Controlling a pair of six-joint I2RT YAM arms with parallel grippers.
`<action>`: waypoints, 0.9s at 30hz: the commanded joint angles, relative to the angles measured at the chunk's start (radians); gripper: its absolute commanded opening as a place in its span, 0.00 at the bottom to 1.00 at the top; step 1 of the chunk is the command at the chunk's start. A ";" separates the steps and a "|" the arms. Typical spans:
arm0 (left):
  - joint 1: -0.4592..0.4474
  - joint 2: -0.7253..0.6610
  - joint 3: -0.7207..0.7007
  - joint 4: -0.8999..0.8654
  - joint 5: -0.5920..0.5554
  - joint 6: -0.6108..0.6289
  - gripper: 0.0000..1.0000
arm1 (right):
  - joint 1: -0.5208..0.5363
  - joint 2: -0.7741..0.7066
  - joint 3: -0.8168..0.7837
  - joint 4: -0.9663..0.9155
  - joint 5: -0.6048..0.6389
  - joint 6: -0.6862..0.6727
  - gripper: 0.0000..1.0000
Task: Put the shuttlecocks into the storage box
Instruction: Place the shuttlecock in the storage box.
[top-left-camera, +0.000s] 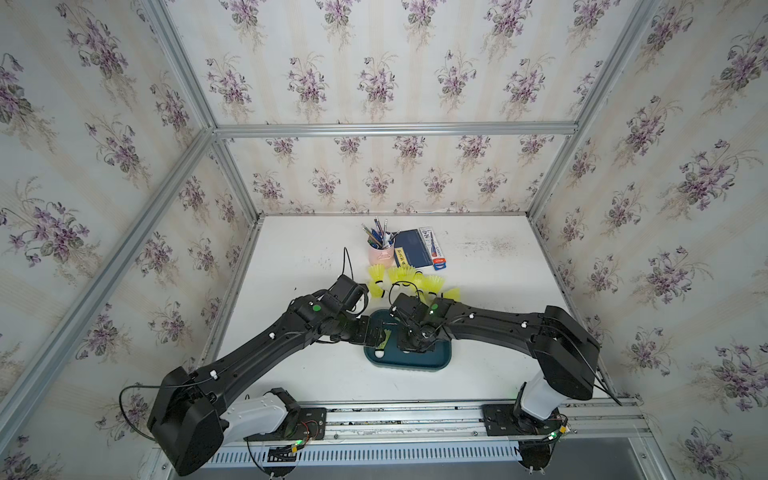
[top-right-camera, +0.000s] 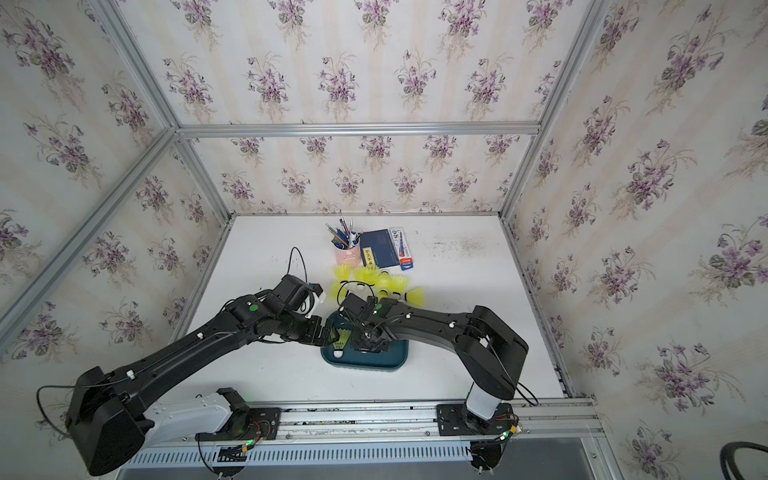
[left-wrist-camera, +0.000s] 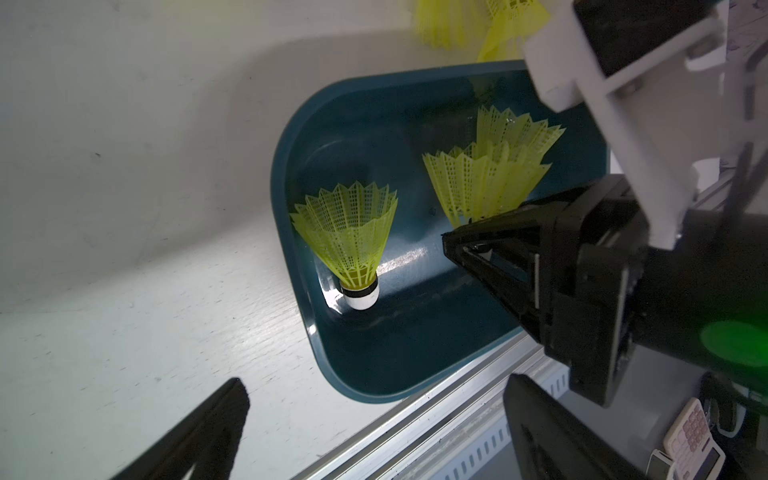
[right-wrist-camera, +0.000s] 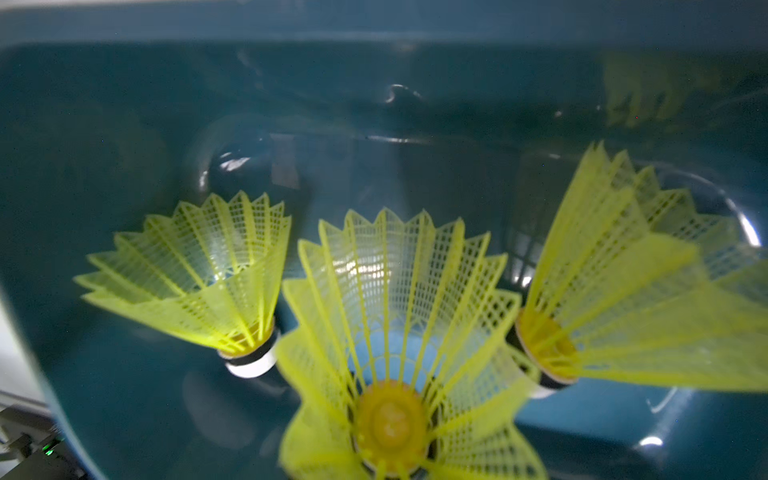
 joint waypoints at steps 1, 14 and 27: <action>0.000 0.001 0.003 0.020 0.007 -0.002 1.00 | 0.001 0.013 0.003 0.012 0.043 0.003 0.20; 0.001 0.001 0.006 0.023 0.015 -0.002 1.00 | -0.008 0.006 -0.022 -0.044 0.112 0.010 0.20; 0.000 0.021 0.009 0.042 0.017 -0.010 1.00 | -0.010 -0.007 -0.041 -0.038 0.090 0.004 0.22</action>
